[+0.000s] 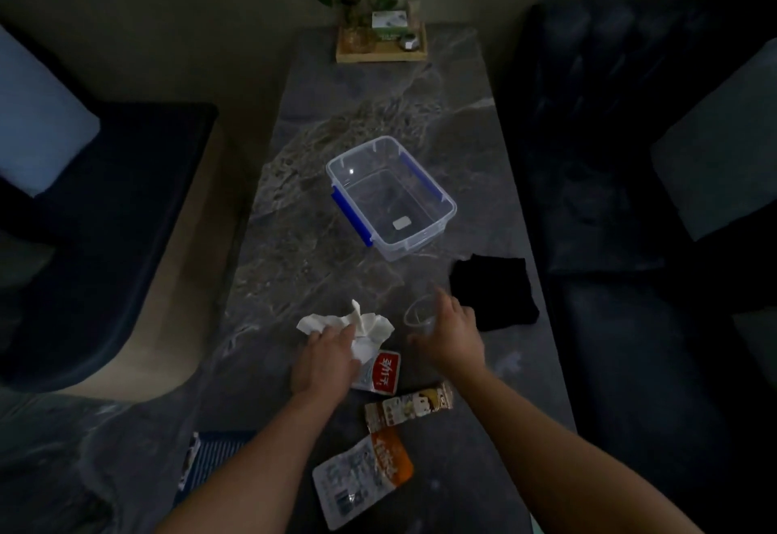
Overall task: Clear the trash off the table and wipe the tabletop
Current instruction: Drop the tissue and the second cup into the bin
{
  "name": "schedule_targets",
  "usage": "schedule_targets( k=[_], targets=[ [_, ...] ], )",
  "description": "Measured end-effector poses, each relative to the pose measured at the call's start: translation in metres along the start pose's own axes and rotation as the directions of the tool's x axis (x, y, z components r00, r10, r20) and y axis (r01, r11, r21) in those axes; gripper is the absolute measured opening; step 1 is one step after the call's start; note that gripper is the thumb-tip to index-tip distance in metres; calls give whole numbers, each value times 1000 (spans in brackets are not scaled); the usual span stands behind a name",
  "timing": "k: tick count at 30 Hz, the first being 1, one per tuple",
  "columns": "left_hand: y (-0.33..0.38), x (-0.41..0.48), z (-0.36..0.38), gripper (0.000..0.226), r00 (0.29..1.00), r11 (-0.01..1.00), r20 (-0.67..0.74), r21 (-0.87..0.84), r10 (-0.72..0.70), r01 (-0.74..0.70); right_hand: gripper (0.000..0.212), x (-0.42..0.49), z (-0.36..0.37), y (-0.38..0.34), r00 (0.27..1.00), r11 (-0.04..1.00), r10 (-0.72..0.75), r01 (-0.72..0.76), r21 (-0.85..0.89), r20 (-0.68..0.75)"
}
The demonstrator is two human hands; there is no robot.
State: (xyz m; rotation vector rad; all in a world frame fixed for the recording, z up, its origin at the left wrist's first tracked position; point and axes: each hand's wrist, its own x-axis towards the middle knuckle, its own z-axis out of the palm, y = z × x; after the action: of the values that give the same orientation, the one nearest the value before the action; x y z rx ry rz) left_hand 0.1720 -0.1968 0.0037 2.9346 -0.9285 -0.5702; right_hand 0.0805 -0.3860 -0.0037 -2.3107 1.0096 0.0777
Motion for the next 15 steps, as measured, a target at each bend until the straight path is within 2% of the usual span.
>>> schedule_targets(
  k=[3,5,7,10,11,14,15],
  targets=[
    [0,7,-2,26,1000,993,0,116,15,-15,88,2,0,3,999,999,-37,37,11,-21],
    [-3,7,2,22,1000,993,-4,118,15,-15,84,-1,-2,5,999,999,-21,22,44,-37],
    [-6,5,5,32,999,999,-36,33,11,-10,84,-7,-4,6,999,997,-5,9,75,-43],
    [-8,9,6,66,999,996,-16,-79,-35,33,87,-18,-6,7,998,995,6,0,99,-59],
    [-9,14,5,66,999,996,3,-77,-39,39,88,-23,-7,8,997,995,8,-1,103,-70],
    [-12,29,1,33,1000,998,-16,-66,4,-5,90,-39,-9,14,994,994,-6,18,105,-109],
    [-14,31,0,29,999,996,-42,-91,10,-14,90,-45,-10,16,993,994,-10,22,103,-117]
  ],
)
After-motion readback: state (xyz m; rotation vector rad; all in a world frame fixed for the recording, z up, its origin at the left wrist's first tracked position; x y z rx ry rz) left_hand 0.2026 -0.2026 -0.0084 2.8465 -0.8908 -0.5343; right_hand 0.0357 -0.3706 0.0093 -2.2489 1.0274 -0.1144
